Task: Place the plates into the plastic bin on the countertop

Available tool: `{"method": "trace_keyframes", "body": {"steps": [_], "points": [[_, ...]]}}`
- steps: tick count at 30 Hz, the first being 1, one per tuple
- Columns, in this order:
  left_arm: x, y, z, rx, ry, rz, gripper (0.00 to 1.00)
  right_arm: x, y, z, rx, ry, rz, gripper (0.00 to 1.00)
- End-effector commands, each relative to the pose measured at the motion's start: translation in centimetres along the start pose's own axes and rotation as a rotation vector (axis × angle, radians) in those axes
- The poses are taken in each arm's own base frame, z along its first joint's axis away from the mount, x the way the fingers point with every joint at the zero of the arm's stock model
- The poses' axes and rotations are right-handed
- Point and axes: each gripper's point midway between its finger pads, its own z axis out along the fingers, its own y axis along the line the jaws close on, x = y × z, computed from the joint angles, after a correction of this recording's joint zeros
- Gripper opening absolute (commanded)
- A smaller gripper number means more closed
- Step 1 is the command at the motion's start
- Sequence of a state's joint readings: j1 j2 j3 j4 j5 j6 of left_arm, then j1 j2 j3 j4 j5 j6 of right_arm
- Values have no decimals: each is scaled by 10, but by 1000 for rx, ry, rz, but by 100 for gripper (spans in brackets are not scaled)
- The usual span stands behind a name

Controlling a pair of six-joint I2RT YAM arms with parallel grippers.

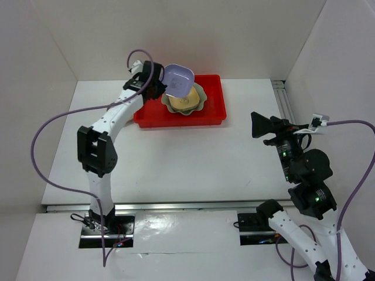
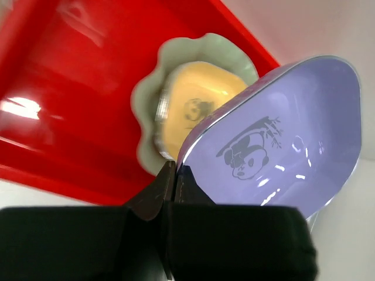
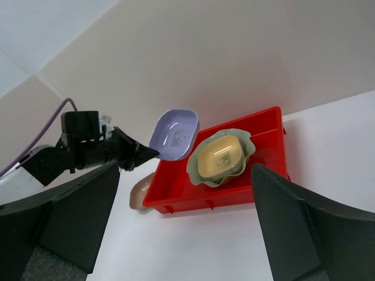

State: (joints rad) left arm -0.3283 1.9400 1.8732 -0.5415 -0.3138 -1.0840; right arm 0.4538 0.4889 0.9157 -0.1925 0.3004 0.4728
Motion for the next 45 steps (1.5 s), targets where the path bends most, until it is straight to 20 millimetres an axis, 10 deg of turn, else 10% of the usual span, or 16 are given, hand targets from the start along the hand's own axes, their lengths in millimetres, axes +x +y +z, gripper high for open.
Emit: {"method": "trace_keyframes", "body": {"steps": [1, 12, 32, 40, 45], "points": [[-9, -14, 7, -59, -116, -122, 0, -9, -8, -1, 65, -17, 13, 100], [39, 4, 69, -138, 17, -291, 0, -4, -13, 1, 85, 2, -16, 100], [66, -33, 93, -25, 76, -287, 1, 10, -13, 6, 67, 43, -42, 100], [76, -42, 89, 10, 91, -238, 40, 9, -11, 4, 53, 40, -48, 100], [43, -63, 44, 73, -5, -221, 66, 13, -9, 5, 38, 59, -60, 100]]}}
